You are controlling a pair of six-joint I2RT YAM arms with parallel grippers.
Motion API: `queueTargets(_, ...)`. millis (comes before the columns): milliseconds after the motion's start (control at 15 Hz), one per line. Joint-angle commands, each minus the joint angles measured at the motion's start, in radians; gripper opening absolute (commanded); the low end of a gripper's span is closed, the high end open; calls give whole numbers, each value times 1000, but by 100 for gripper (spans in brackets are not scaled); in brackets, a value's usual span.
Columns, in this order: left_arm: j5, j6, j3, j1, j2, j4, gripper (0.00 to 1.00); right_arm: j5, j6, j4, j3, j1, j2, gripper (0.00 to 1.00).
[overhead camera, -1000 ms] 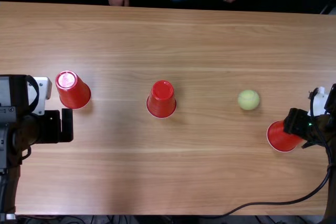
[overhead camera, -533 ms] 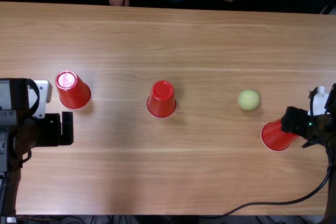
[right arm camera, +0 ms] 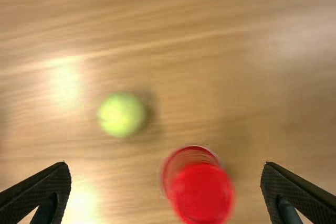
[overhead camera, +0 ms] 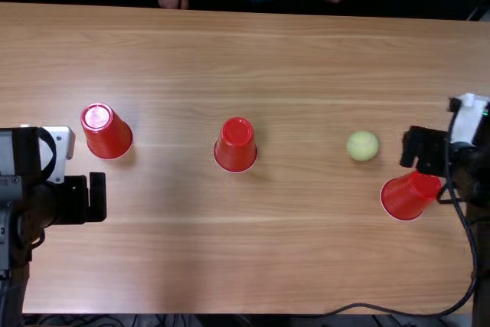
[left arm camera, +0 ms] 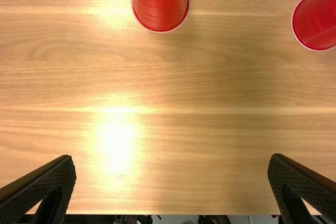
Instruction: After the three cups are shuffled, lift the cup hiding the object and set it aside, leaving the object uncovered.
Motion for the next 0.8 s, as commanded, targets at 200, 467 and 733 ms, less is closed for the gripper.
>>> queueTargets(200, 3, 0, -13, 1, -46, -1, 100, 0, 12, -11, 22, 232, -11, 100)
queueTargets(467, 3, 0, -33, 0, -95, -8, 100, 2, 16, -13, -28, 300, -95, 100)
queueTargets(733, 1, 0, -29, -5, -123, -14, 100, 2, 80, -122, -29, 301, -159, 100)
